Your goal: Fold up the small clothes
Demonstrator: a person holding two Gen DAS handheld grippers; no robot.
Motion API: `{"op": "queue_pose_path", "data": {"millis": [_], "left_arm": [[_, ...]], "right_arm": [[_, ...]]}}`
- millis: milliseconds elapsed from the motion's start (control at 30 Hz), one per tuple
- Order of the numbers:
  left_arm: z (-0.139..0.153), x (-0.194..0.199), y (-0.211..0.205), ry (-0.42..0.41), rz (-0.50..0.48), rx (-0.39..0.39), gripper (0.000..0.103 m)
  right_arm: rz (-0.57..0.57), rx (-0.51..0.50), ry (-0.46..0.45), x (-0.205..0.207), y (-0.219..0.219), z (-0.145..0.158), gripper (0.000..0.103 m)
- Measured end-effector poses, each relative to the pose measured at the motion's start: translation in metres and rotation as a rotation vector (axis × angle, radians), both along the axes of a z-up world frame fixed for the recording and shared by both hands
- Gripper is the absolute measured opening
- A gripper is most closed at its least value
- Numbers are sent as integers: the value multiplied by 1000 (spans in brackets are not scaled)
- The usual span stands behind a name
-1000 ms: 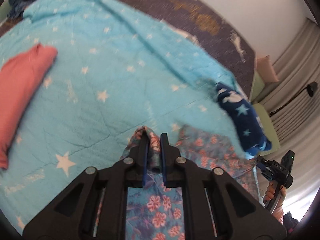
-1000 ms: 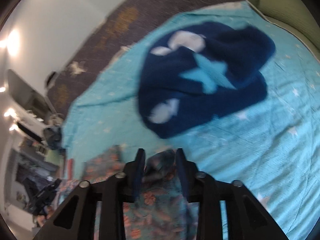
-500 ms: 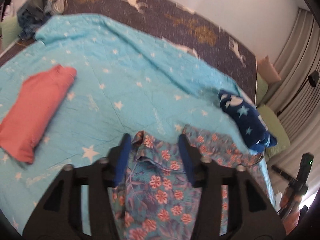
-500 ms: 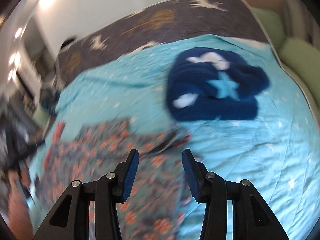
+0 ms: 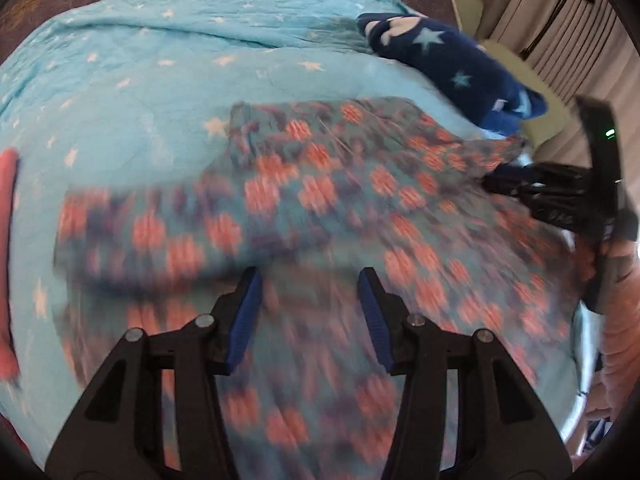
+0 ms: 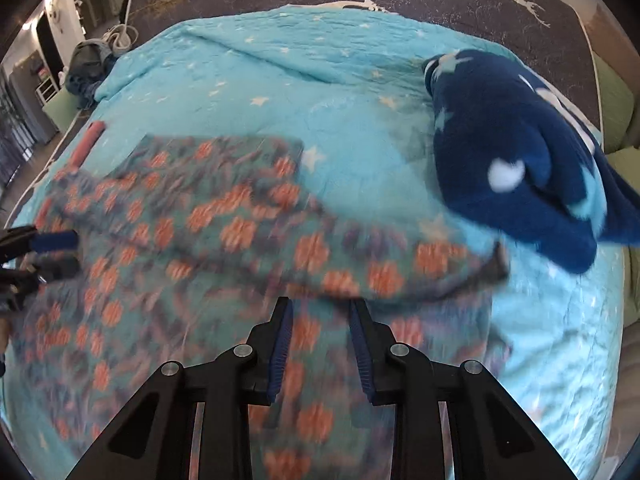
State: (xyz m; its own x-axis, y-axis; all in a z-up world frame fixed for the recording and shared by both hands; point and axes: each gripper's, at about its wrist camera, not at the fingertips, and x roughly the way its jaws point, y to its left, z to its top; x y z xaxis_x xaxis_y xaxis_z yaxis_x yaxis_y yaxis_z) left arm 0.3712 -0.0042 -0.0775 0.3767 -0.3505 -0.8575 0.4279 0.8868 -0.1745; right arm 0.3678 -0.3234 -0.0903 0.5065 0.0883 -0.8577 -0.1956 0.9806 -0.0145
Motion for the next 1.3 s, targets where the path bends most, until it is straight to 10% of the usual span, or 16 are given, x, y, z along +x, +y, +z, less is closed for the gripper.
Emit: {"op": "queue_pose_path", "data": {"millis": [200, 400, 700, 867, 1033, 1300], "left_arm": [[40, 65, 9, -172, 206, 11, 51], [78, 43, 42, -278, 273, -44, 58], [28, -99, 117, -172, 336, -18, 58], [30, -186, 151, -204, 477, -152, 72], [21, -210, 146, -91, 455, -267, 73], [0, -221, 123, 7, 414, -324, 73]], "right_arm": [[-117, 63, -122, 38, -20, 24, 29], [-120, 118, -183, 6, -45, 51, 30], [-197, 198, -90, -135, -107, 22, 30], [-275, 317, -51, -215, -126, 6, 31], [-261, 571, -40, -263, -121, 1, 61], [-246, 667, 30, -251, -91, -12, 64]]}}
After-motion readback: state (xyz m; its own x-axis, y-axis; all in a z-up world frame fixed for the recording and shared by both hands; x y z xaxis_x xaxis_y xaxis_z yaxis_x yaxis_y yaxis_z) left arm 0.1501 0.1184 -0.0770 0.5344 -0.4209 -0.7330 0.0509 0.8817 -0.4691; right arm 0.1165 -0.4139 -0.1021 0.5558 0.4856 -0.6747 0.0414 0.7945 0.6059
